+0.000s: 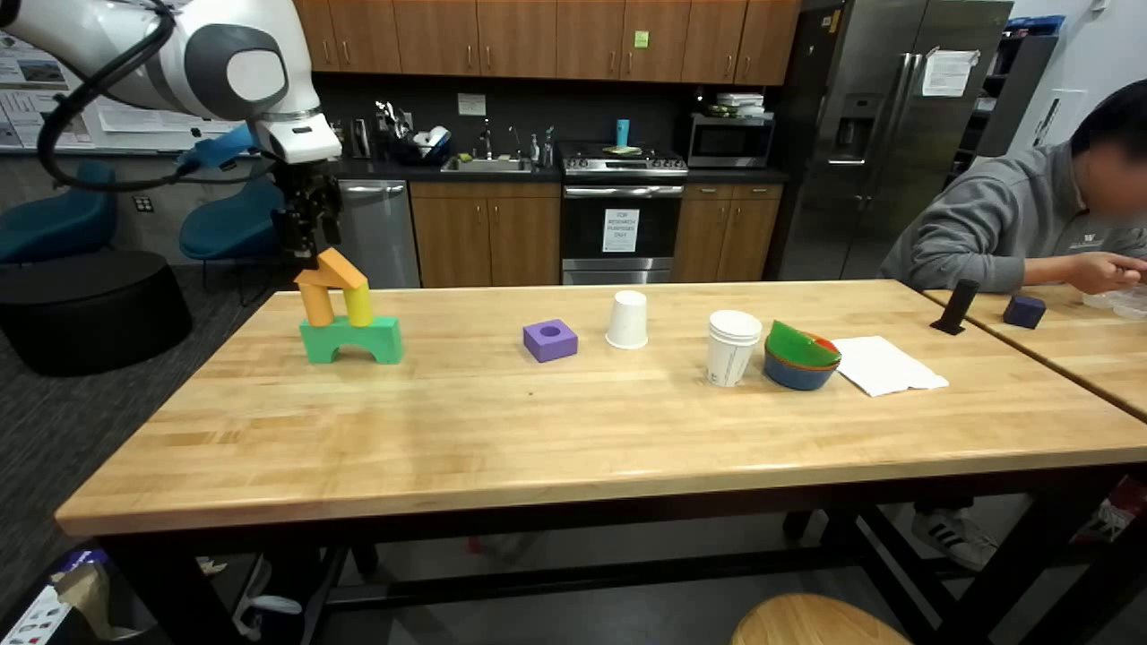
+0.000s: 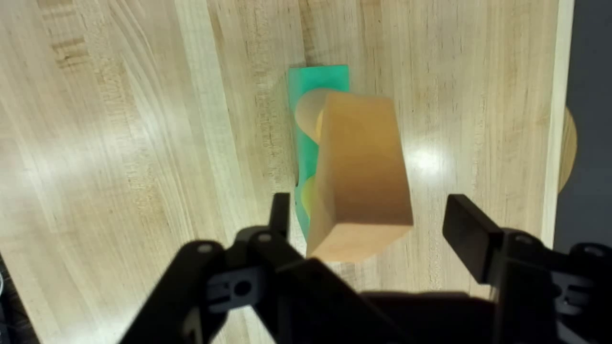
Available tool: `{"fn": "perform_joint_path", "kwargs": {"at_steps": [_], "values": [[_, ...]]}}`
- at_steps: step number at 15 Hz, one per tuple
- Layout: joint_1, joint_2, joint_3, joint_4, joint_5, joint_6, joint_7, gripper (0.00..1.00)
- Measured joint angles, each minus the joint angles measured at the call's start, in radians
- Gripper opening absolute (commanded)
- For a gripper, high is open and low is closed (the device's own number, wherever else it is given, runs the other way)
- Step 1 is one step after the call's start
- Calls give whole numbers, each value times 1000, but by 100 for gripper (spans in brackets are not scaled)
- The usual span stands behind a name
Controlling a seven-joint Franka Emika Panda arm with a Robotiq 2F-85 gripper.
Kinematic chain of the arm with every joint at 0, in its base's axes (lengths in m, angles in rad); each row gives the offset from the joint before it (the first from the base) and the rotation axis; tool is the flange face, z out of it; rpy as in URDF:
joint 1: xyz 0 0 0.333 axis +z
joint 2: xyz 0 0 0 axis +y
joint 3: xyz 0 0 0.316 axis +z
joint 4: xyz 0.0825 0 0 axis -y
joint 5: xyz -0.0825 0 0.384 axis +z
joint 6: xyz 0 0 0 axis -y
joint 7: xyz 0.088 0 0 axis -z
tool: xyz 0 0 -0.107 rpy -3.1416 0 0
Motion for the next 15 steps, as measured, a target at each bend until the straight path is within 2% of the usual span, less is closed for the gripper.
{"fn": "perform_joint_path", "kwargs": {"at_steps": [1, 2, 4, 15], "values": [[0, 0, 0, 0, 0, 0, 0, 82], [0, 0, 0, 0, 0, 0, 0, 96], [0, 0, 0, 0, 0, 0, 0, 100], [0, 1, 0, 0, 0, 3, 0, 100]]}}
